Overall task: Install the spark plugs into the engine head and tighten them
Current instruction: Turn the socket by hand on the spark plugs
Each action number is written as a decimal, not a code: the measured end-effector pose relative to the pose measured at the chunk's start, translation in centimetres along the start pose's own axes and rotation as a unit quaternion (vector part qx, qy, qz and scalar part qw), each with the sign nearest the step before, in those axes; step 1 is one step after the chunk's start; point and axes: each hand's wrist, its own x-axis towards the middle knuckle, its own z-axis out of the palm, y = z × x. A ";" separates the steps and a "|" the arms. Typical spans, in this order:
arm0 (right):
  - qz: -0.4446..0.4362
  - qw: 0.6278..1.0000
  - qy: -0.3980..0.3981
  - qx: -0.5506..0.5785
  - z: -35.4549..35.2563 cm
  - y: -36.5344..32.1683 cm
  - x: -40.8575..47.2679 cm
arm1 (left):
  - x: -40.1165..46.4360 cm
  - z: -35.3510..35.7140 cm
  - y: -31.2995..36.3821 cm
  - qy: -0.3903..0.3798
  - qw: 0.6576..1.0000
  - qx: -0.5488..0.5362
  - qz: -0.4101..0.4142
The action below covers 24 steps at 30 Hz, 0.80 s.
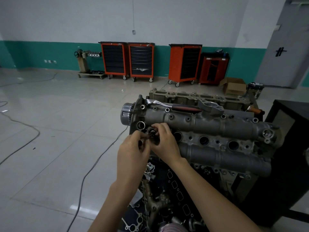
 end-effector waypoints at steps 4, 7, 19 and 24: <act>-0.069 0.998 -0.015 -0.006 -0.2 -0.1 -0.2 | 0.1 0.4 0.0 -0.002 0.999 -0.031 -0.009; -0.062 0.998 -0.013 -0.002 -0.2 0.0 -0.3 | 0.1 0.8 0.0 -0.007 0.997 -0.056 -0.052; -0.100 0.994 -0.041 -0.018 -0.3 -0.1 -0.1 | 0.0 0.2 -0.2 0.000 0.997 0.073 -0.040; -0.128 0.984 -0.110 -0.061 -1.2 0.1 0.5 | 0.1 -0.2 -0.2 -0.006 0.999 0.051 0.002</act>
